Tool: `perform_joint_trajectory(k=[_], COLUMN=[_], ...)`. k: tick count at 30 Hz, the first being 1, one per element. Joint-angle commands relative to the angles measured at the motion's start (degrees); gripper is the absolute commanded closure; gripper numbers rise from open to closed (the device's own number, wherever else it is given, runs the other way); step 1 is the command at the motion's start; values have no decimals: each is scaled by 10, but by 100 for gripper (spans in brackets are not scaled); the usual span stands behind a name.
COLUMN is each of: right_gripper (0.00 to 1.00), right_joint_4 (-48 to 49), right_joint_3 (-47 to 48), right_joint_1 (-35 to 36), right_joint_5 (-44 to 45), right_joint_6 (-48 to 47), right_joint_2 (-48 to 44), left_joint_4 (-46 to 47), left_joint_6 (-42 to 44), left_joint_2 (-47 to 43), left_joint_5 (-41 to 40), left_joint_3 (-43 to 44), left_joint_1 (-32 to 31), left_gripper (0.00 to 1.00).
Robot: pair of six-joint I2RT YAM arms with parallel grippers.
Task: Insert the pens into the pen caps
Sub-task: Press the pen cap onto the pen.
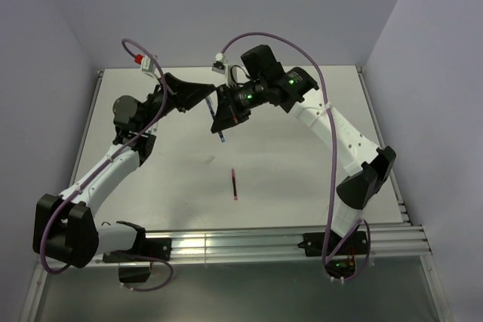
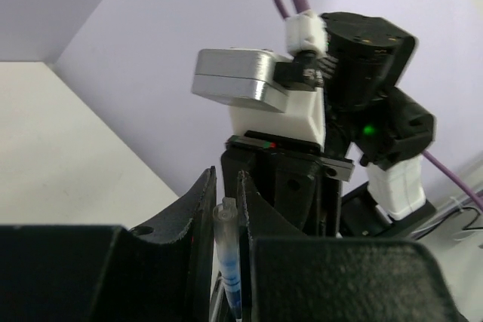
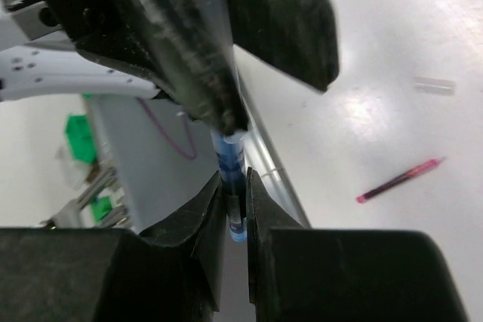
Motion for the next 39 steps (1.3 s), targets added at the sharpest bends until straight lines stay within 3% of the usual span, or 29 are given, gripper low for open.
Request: perform_joint_trajectory(k=[1, 4, 8, 12, 22, 28, 31, 39], right_gripper=[100, 100, 100, 100, 100, 100, 100, 100], right_joint_4=[282, 313, 348, 348, 343, 330, 329, 329], right_joint_3=[70, 60, 51, 50, 58, 60, 57, 71], right_joint_1=[-48, -66, -90, -102, -93, -83, -82, -80], right_joint_5=[-79, -145, -183, -150, -76, -46, -32, -47], right_joint_6=[44, 70, 100, 97, 47, 4, -6, 15], right_joint_2=[0, -7, -16, -20, -9, -4, -1, 6], left_joint_4=[42, 118, 149, 158, 269, 269, 233, -56], left_joint_6=[-39, -74, -95, -106, -248, -240, -180, 33], left_joint_2=[-4, -10, -16, -24, 9, -2, -16, -26], left_joint_5=[226, 241, 252, 231, 163, 168, 188, 222], left_joint_3=[-45, -66, -84, -93, -107, -114, -106, -55], left_joint_1=[-61, -64, -75, -84, -85, -90, -104, -141], left_gripper=[100, 100, 100, 100, 100, 100, 100, 100])
